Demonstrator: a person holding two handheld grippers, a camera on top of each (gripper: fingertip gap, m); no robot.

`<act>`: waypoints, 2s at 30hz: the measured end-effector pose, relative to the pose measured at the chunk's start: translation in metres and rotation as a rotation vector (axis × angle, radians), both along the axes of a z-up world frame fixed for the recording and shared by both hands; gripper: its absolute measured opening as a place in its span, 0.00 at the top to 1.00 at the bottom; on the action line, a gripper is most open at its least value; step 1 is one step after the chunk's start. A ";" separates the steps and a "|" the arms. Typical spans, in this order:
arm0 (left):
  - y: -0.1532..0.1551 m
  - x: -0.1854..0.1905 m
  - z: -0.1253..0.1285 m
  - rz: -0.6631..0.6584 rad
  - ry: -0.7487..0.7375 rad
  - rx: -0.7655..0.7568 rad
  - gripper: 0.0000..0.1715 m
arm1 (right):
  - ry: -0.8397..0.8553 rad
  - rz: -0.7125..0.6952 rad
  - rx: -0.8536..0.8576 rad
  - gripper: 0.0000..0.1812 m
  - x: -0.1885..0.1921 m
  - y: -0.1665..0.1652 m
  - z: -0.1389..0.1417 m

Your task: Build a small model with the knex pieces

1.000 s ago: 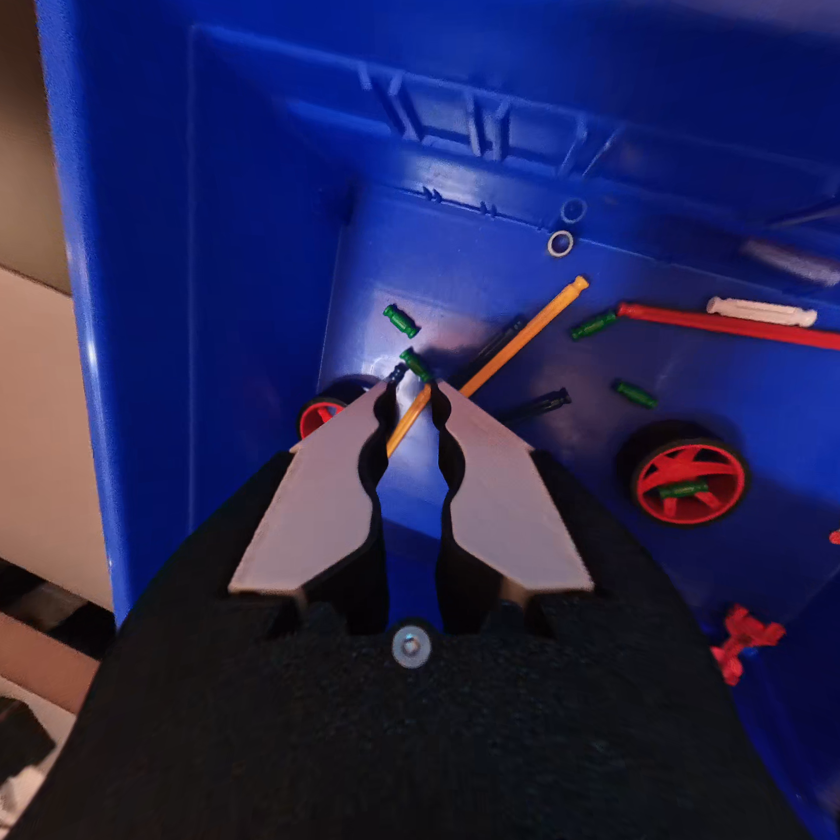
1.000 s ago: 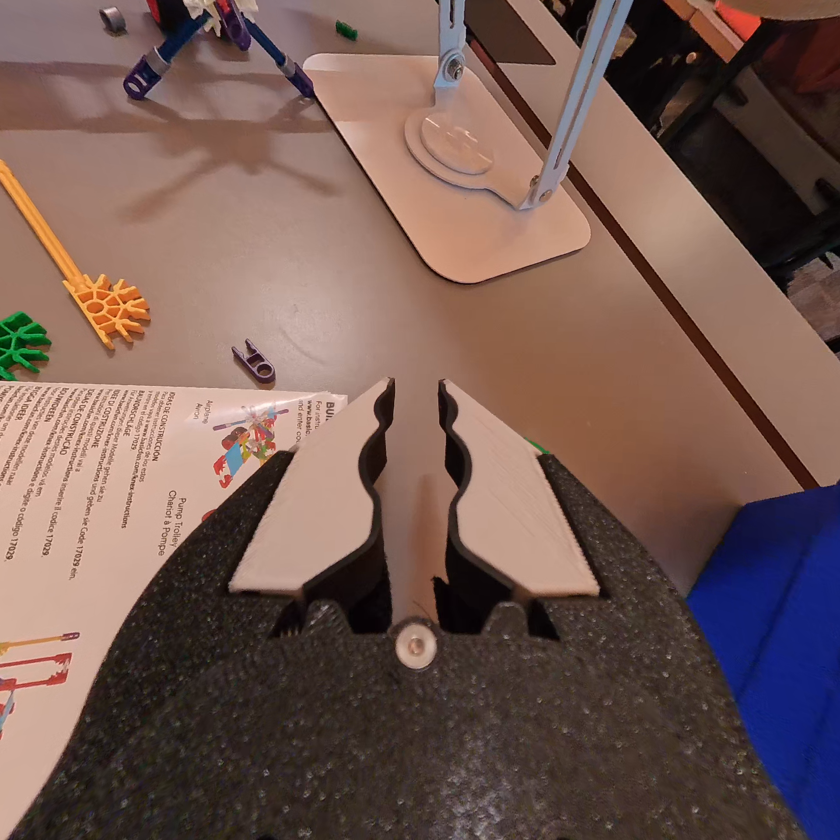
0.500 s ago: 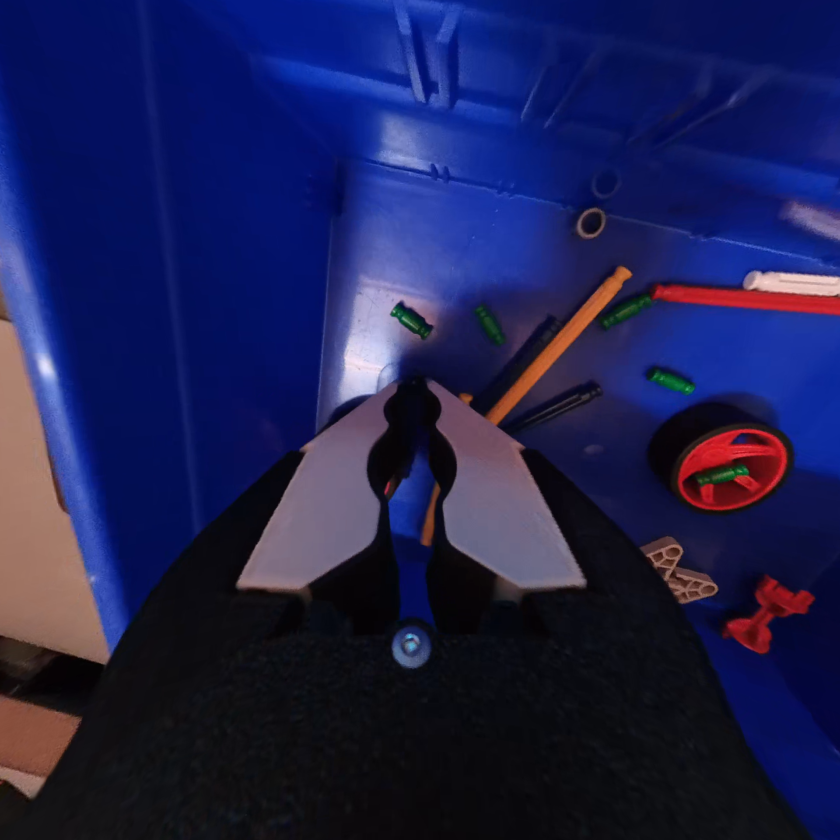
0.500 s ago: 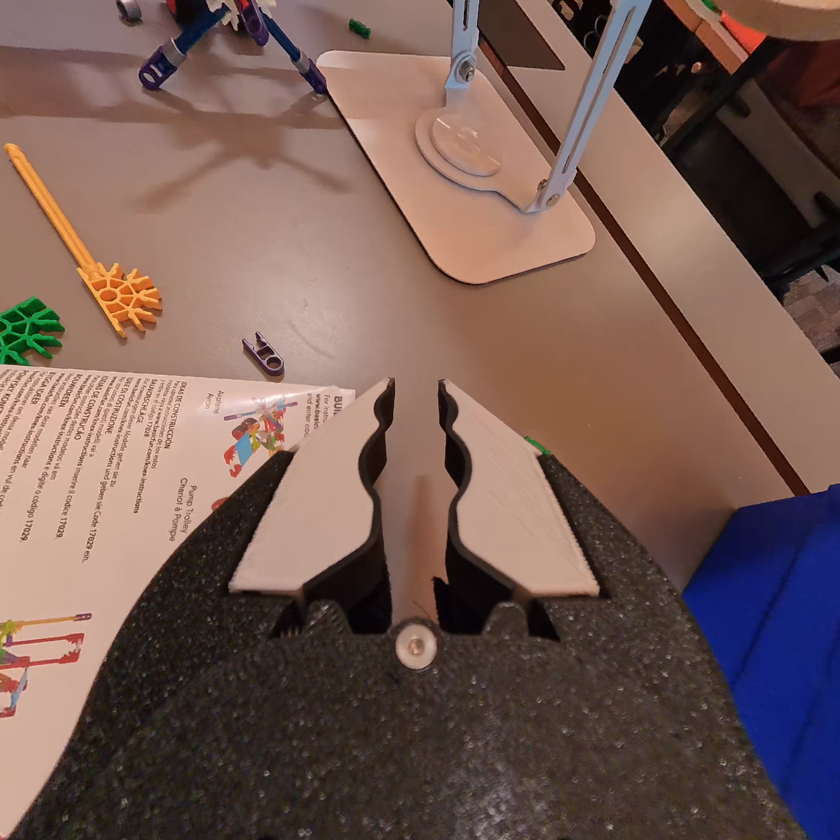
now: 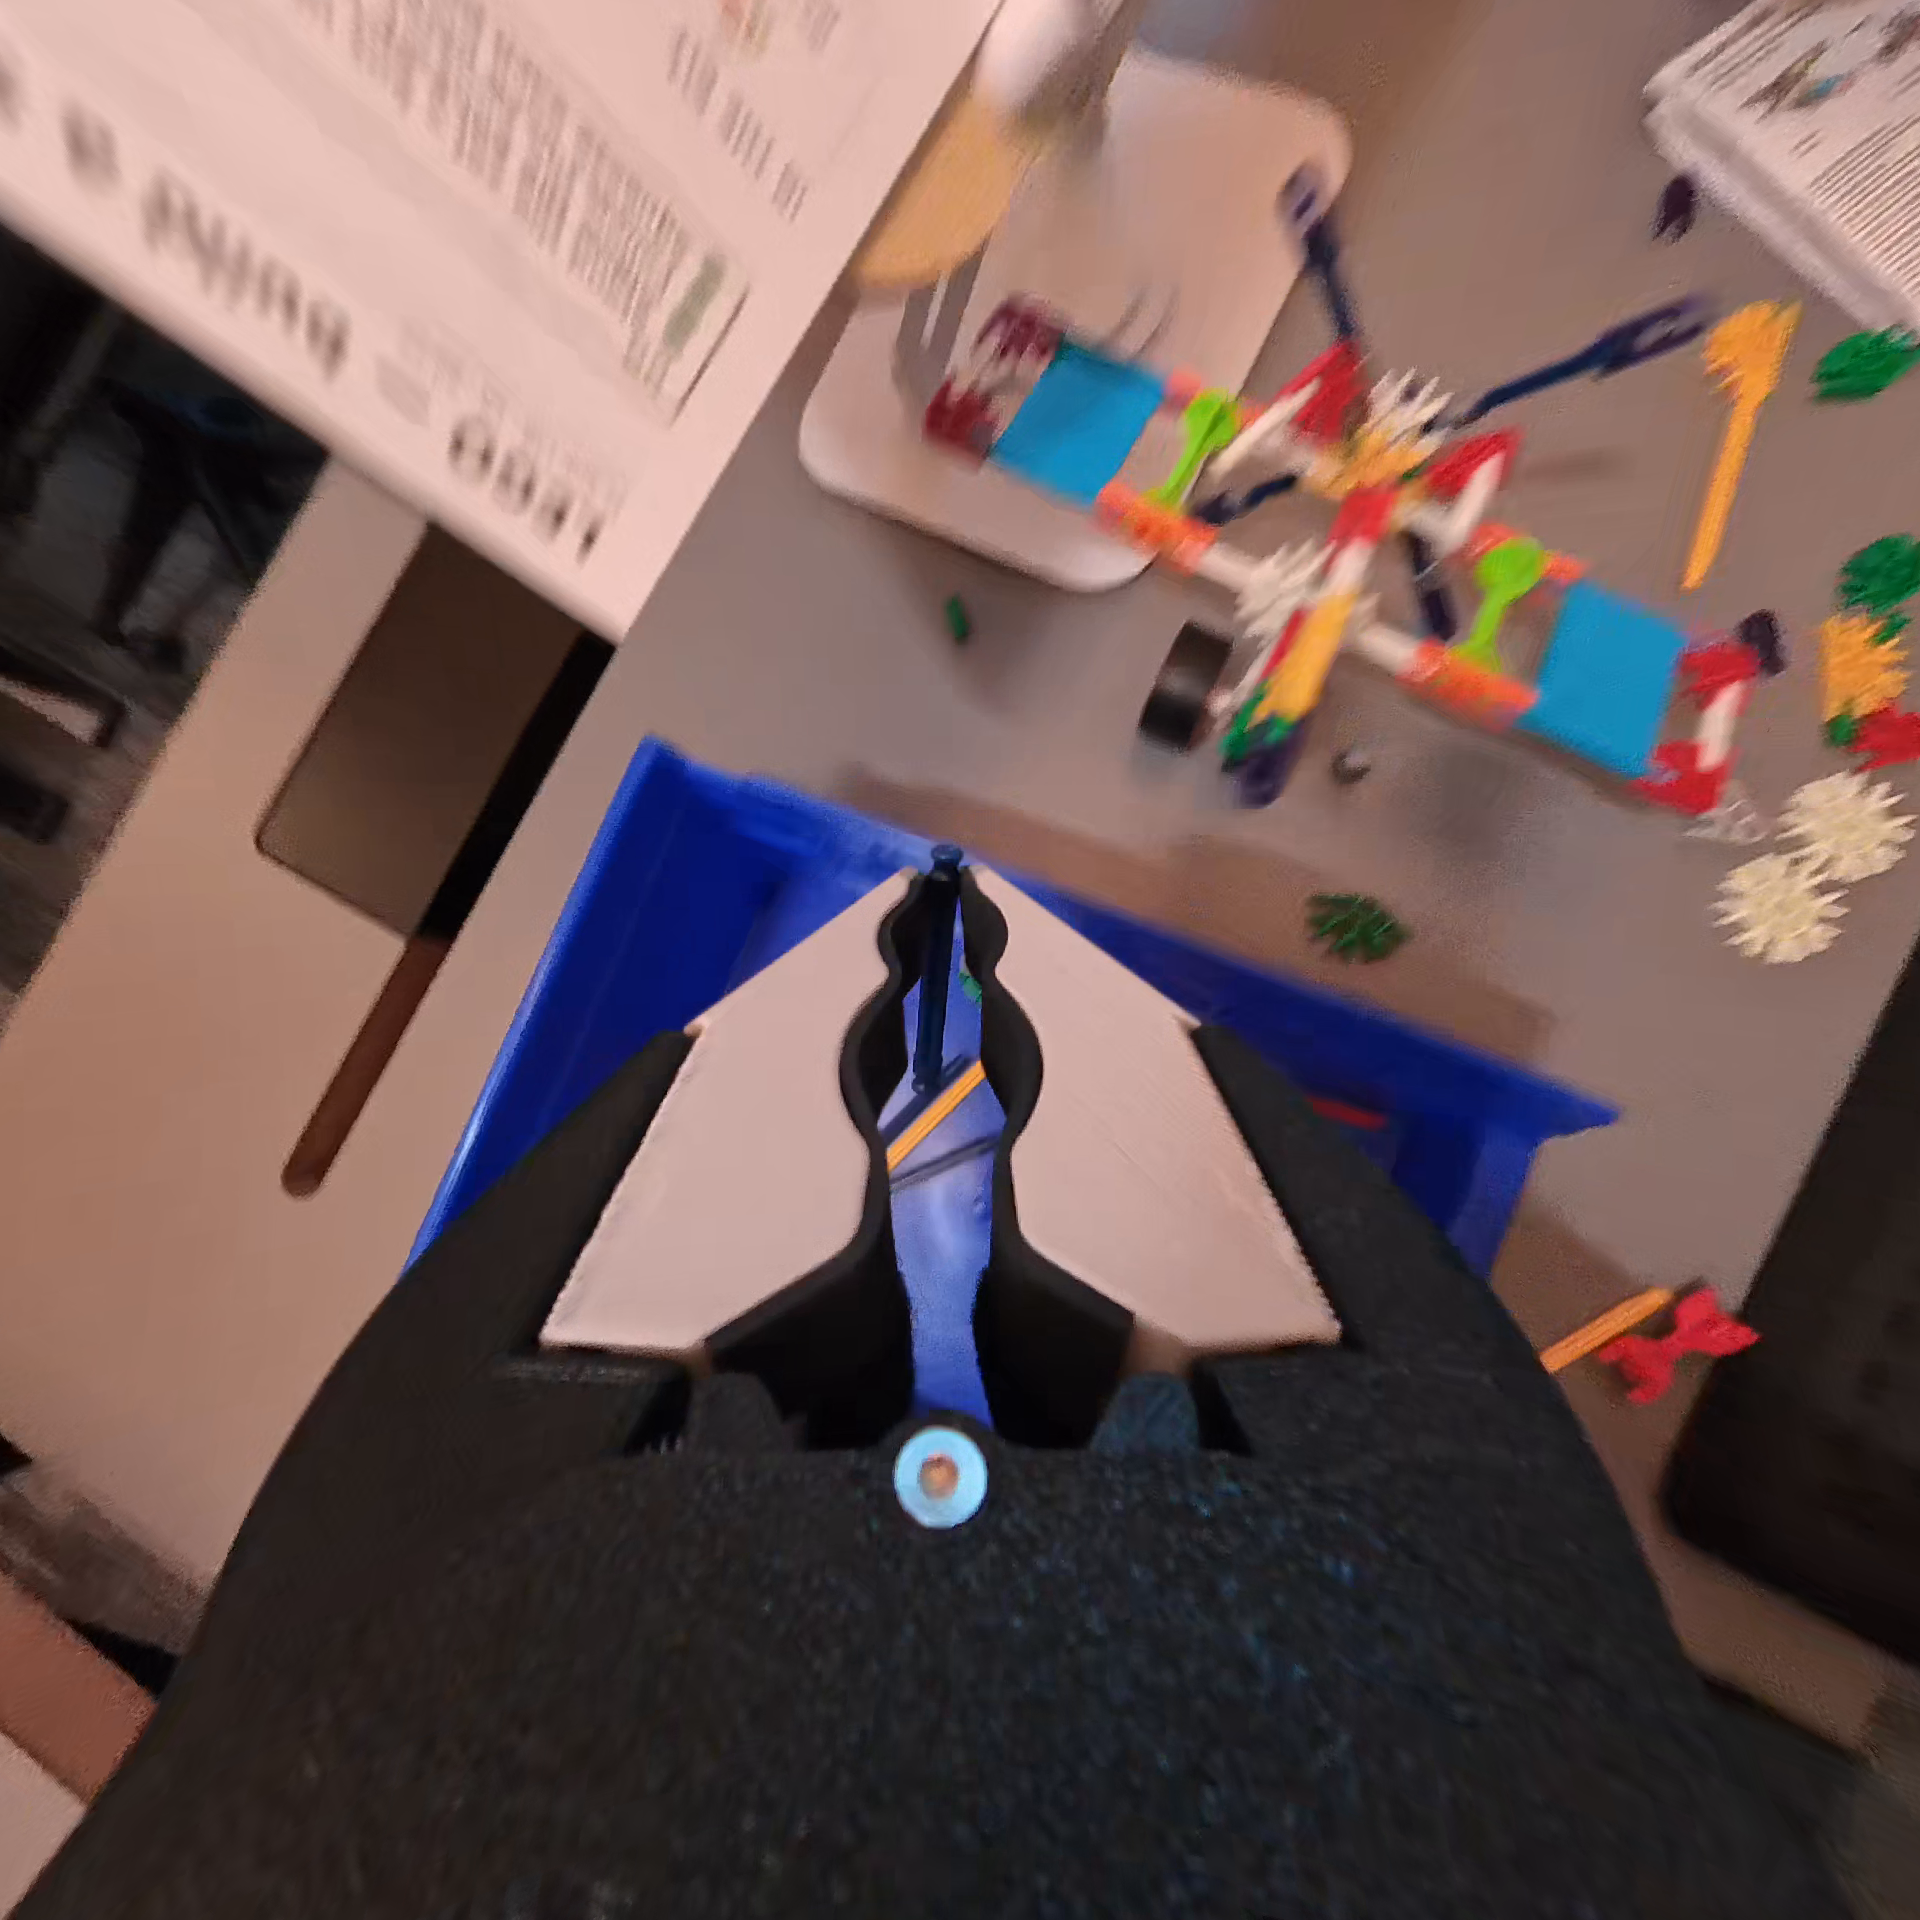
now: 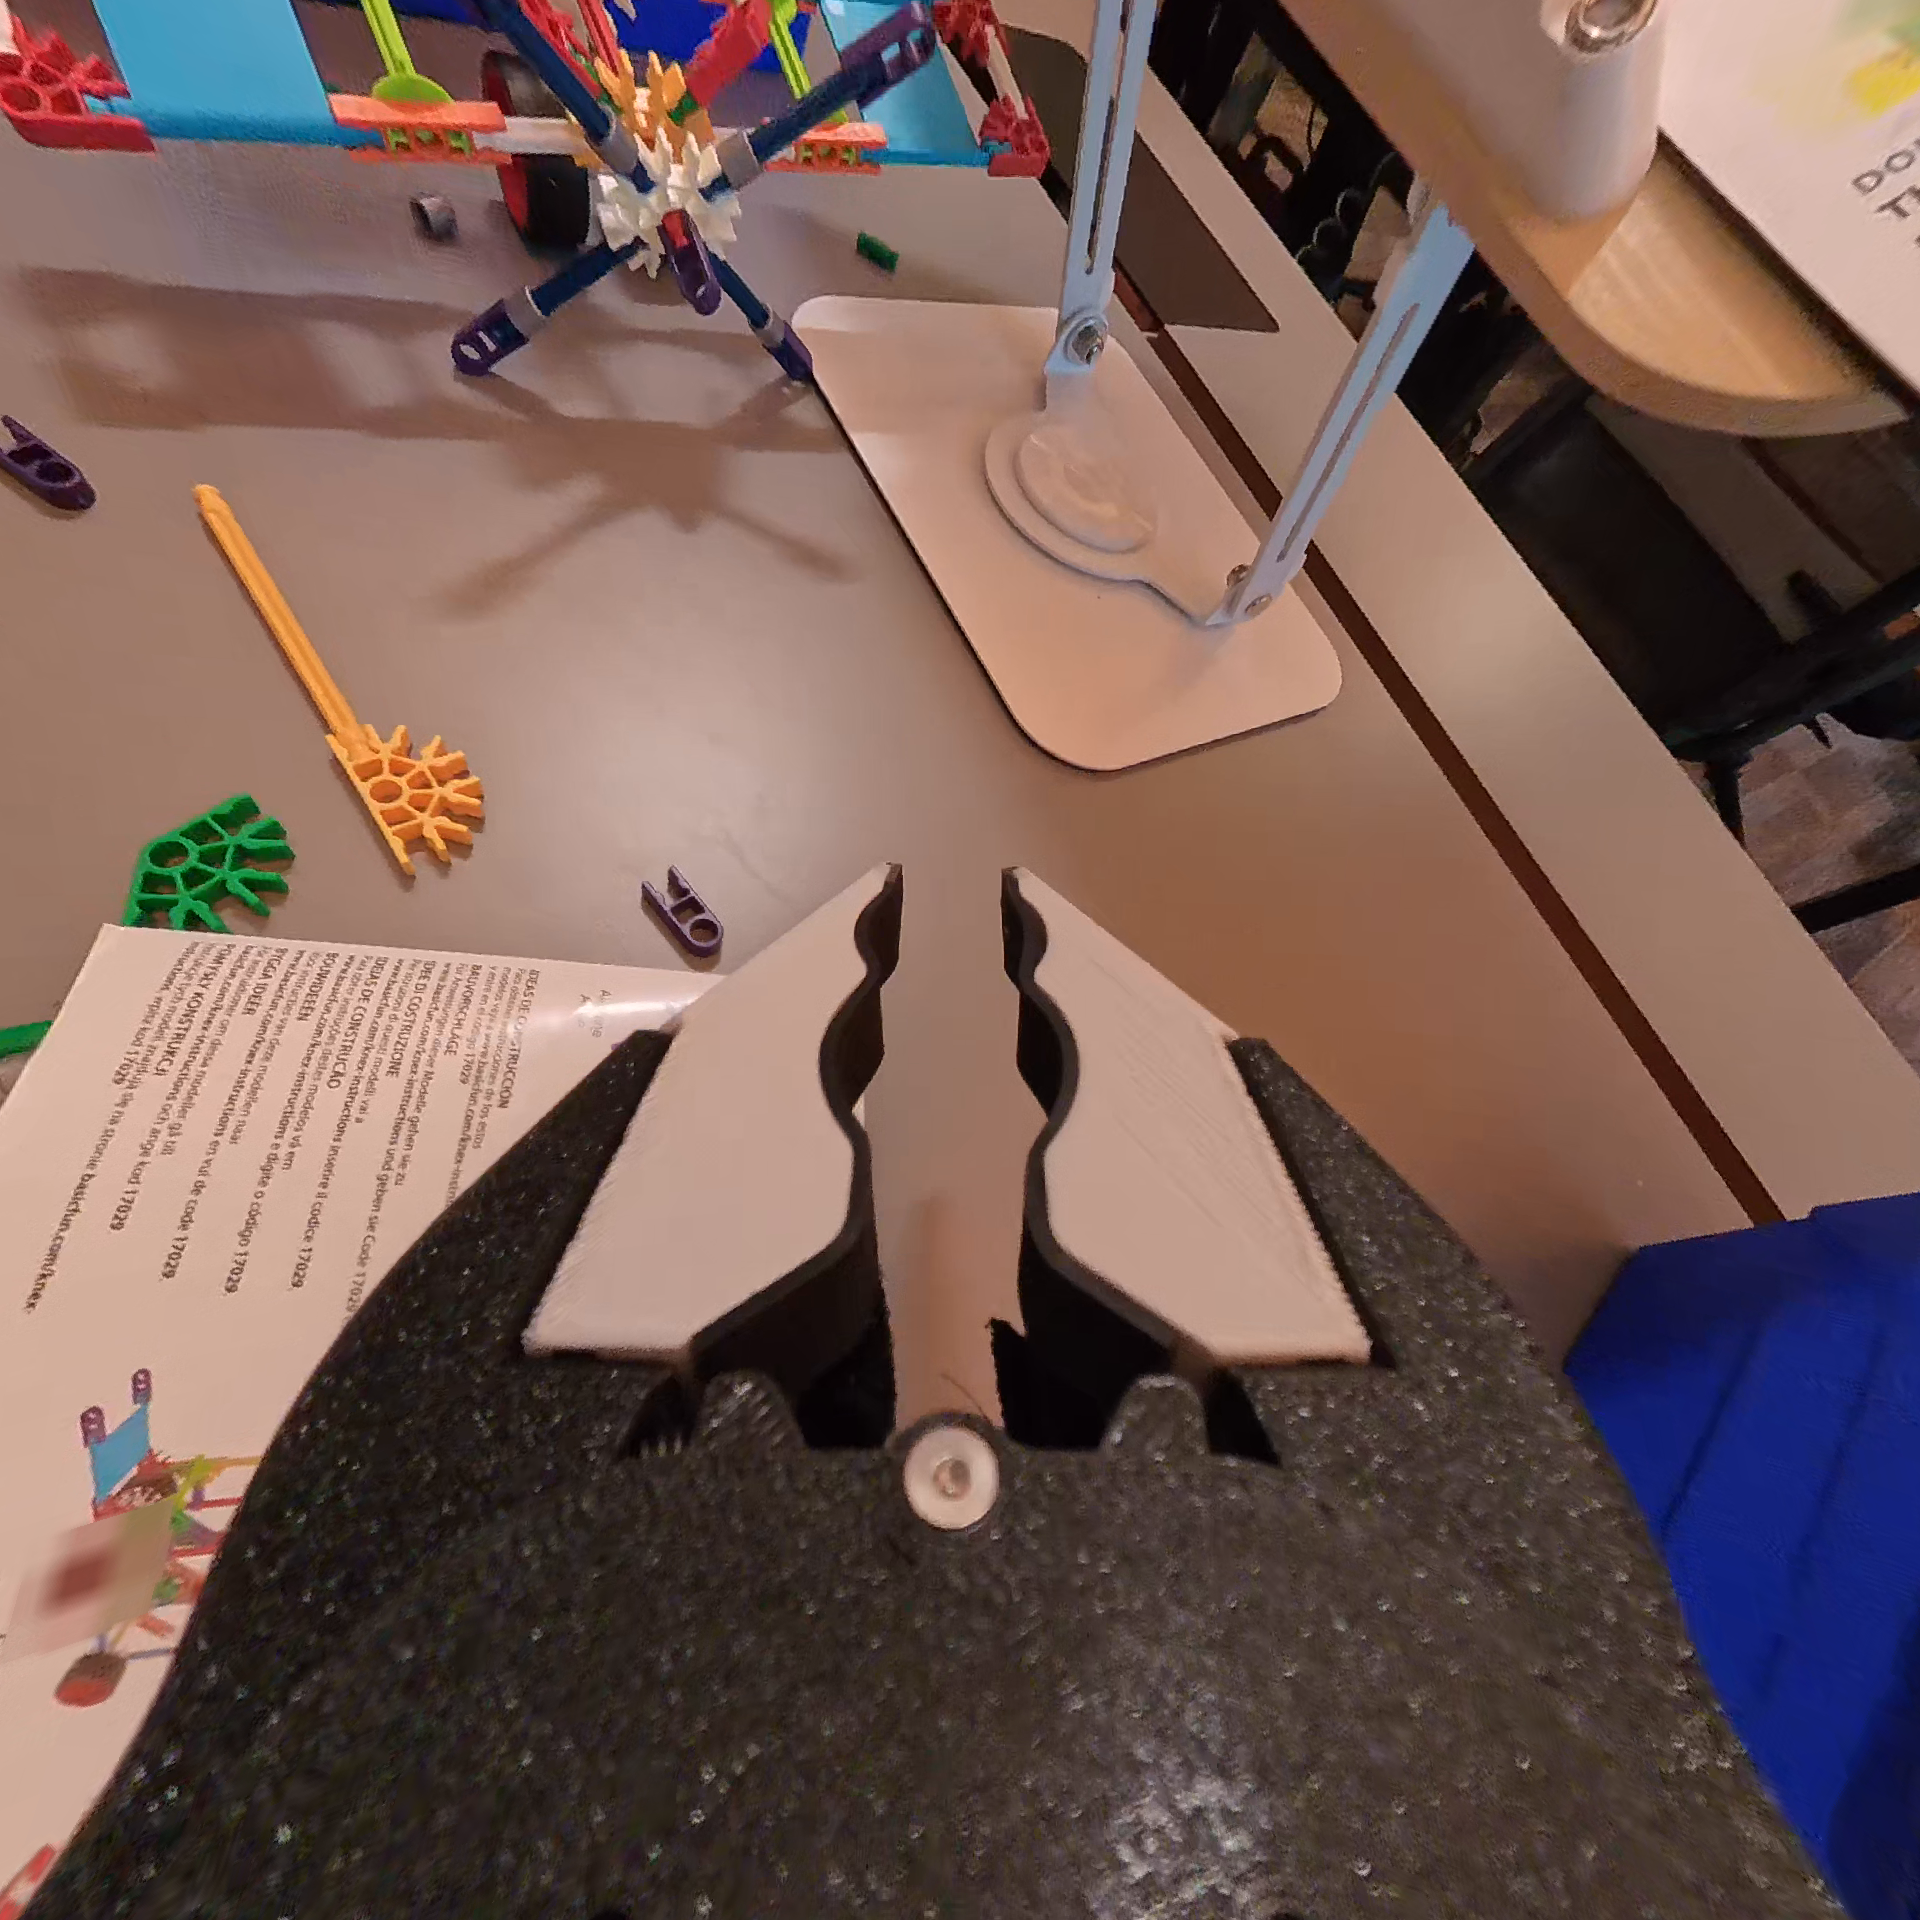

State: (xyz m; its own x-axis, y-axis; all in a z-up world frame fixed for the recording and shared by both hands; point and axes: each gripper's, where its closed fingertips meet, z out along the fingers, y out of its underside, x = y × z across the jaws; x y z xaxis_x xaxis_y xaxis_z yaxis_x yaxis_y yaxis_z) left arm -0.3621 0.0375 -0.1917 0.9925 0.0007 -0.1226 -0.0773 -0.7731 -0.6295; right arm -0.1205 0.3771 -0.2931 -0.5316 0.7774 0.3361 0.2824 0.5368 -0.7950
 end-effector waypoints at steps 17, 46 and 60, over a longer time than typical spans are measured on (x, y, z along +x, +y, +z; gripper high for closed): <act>0.170 0.275 -0.032 -0.362 0.047 0.105 0.97 | 0.067 -0.124 -0.073 0.90 0.004 0.029 0.030; 0.177 0.333 -0.131 -0.384 -0.122 -0.054 0.86 | 0.045 -0.091 -0.049 0.90 0.007 0.025 0.025; 0.019 0.177 -0.007 0.061 0.232 -0.052 0.85 | 0.000 -0.083 -0.039 0.90 0.004 0.022 0.008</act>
